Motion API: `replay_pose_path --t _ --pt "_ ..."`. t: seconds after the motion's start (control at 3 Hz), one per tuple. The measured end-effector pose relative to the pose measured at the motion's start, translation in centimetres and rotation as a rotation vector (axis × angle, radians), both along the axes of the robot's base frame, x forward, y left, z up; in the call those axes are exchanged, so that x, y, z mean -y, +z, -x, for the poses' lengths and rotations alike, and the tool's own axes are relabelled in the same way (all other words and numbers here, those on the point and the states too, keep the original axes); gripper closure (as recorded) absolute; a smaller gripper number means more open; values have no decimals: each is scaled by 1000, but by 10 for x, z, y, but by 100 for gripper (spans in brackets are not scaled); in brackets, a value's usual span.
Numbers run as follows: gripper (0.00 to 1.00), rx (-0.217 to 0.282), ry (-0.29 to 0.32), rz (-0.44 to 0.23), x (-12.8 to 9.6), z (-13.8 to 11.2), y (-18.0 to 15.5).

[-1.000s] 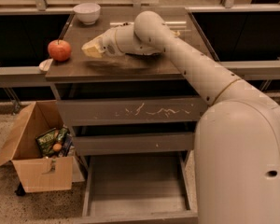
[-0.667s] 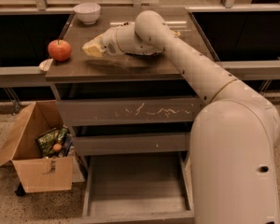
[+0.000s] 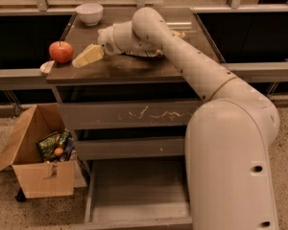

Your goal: Place apple into bottom drawer

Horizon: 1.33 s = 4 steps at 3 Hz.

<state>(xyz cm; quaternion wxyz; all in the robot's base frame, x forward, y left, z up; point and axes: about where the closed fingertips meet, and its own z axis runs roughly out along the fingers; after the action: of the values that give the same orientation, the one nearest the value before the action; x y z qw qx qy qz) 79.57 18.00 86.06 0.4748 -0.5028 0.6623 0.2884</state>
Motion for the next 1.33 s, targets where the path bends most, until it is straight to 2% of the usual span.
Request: replay_pose_path --t 0.33,0.67,1.0,1.33 --pt "0 -15 -19 2 -13 -4 -5" --pt "0 -27 -13 -11 -35 -10 -9" --pt "0 -49 26 -29 -72 -23 -17" --pt "0 -55 39 -33 -78 -23 -17"
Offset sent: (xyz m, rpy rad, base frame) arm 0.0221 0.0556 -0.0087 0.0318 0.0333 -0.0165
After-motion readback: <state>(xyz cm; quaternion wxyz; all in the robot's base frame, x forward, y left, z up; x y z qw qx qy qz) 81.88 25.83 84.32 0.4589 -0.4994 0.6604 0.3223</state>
